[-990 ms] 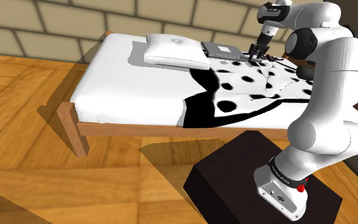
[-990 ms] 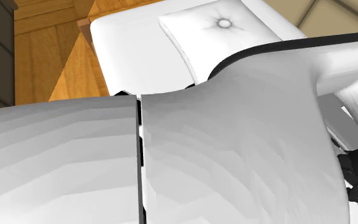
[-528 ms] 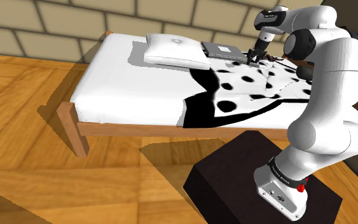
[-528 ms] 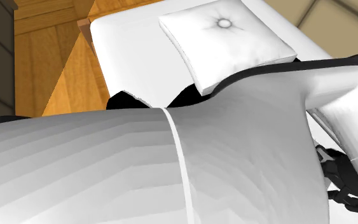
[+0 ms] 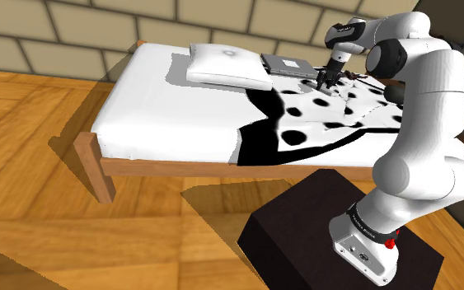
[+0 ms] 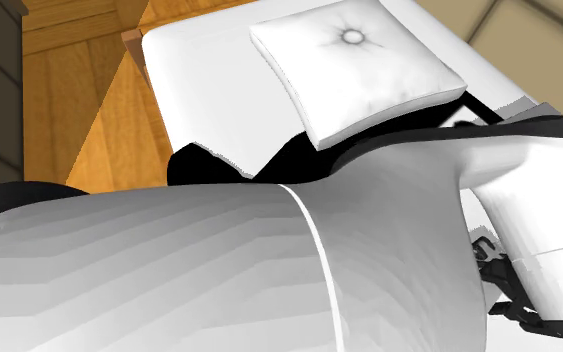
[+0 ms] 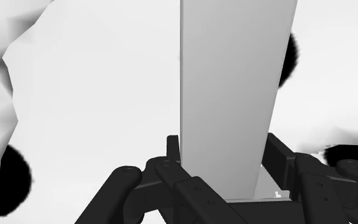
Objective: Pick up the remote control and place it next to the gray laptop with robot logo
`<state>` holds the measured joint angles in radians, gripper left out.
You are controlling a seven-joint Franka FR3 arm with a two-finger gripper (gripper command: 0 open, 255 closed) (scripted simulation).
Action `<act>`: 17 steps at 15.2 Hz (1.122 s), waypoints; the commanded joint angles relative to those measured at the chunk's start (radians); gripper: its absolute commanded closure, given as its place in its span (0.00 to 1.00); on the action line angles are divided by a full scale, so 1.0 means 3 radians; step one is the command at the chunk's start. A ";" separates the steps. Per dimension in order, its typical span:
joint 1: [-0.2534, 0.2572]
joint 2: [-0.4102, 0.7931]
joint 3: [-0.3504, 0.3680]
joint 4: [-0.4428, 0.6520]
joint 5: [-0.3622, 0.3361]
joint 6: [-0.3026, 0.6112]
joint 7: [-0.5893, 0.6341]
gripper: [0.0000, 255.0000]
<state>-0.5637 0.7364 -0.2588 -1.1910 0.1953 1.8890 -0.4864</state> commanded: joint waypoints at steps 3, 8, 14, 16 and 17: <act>0.0005 0.0020 0.0005 -0.0070 0.0008 0.0089 -0.0008 1.00; 0.0005 0.0020 0.0005 -0.0070 0.0008 0.0089 -0.0008 1.00; 0.0005 0.0020 0.0005 -0.0070 0.0008 0.0088 -0.0008 0.00; 0.0001 -0.0006 0.0000 -0.0001 -0.0001 -0.0006 -0.0001 0.00; -0.0005 -0.0027 -0.0005 0.0077 -0.0008 -0.0103 0.0006 0.00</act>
<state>-0.5671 0.7390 -0.2589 -1.1767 0.1954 1.8779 -0.4877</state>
